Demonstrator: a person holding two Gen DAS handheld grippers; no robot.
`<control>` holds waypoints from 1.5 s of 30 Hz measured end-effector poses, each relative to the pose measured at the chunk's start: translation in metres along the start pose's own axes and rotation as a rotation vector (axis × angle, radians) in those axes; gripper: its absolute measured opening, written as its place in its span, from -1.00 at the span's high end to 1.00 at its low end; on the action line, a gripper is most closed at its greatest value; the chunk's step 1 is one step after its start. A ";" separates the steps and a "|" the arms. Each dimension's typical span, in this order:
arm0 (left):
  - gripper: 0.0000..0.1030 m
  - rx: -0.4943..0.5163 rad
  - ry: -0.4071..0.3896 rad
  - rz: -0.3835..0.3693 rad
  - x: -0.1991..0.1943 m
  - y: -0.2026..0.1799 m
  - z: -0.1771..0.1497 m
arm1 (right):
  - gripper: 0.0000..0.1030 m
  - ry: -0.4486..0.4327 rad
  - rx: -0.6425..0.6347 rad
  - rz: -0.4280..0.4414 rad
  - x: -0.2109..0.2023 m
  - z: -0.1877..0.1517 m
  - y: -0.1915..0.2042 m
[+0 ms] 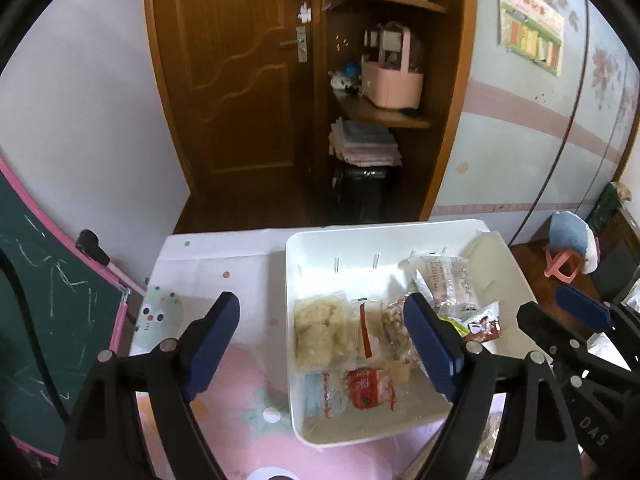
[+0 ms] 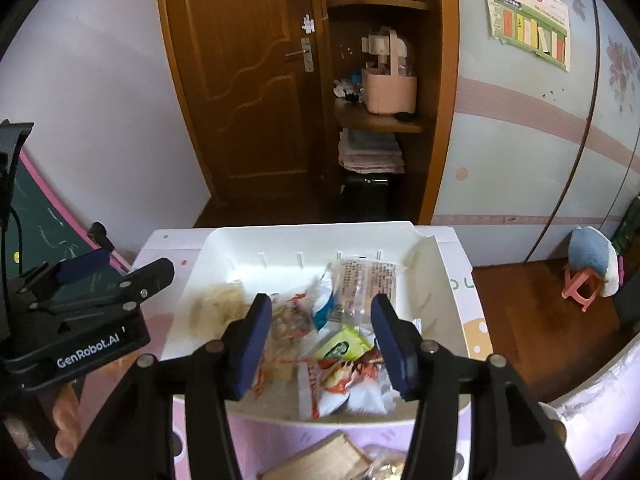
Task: Organize snacks
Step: 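Carry both packs over the white bin and open both grippers inside, then withdraw both grippers toward the cracker pack and orange bar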
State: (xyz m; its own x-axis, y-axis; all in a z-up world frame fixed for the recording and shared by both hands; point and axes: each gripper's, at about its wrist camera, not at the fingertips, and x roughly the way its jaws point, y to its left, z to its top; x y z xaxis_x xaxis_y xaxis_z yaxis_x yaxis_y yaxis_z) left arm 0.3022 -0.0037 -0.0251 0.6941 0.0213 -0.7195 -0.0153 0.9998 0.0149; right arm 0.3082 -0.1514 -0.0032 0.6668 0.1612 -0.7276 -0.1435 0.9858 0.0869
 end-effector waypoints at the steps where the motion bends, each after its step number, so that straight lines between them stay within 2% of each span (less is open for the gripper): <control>1: -0.62 0.005 -0.009 -0.001 -0.007 0.000 -0.001 | -0.01 -0.004 0.001 0.005 -0.005 -0.001 0.001; 10: -0.62 0.043 -0.097 -0.085 -0.098 -0.011 -0.022 | -0.01 -0.068 0.040 0.005 -0.079 -0.023 -0.002; 16: -0.70 0.081 -0.166 -0.140 -0.161 -0.023 -0.043 | -0.03 -0.127 0.062 0.001 -0.133 -0.043 -0.010; 26: -0.71 0.120 -0.200 -0.215 -0.220 -0.037 -0.086 | -0.10 -0.195 0.037 -0.040 -0.200 -0.083 -0.019; 28: -0.74 0.114 -0.210 -0.232 -0.226 -0.037 -0.093 | -0.12 -0.210 0.036 -0.047 -0.213 -0.092 -0.024; 31: -0.98 0.090 -0.220 -0.285 -0.233 -0.038 -0.104 | -0.24 -0.237 0.052 -0.078 -0.228 -0.105 -0.036; 34: -0.99 0.076 -0.220 -0.335 -0.231 -0.039 -0.120 | -0.34 -0.266 0.108 -0.088 -0.239 -0.122 -0.056; 40: -0.99 0.091 -0.202 -0.310 -0.204 -0.053 -0.153 | -0.36 -0.229 0.187 -0.120 -0.232 -0.149 -0.092; 45: -0.99 0.100 -0.154 -0.260 -0.170 -0.056 -0.174 | -0.36 -0.142 0.219 -0.131 -0.203 -0.170 -0.109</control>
State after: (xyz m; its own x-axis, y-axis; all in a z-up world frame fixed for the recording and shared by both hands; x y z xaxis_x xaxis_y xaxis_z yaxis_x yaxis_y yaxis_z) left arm 0.0599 -0.0638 -0.0250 0.7661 -0.2431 -0.5950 0.2429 0.9666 -0.0821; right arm 0.0643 -0.2994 0.0189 0.7672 0.0220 -0.6410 0.1011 0.9828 0.1547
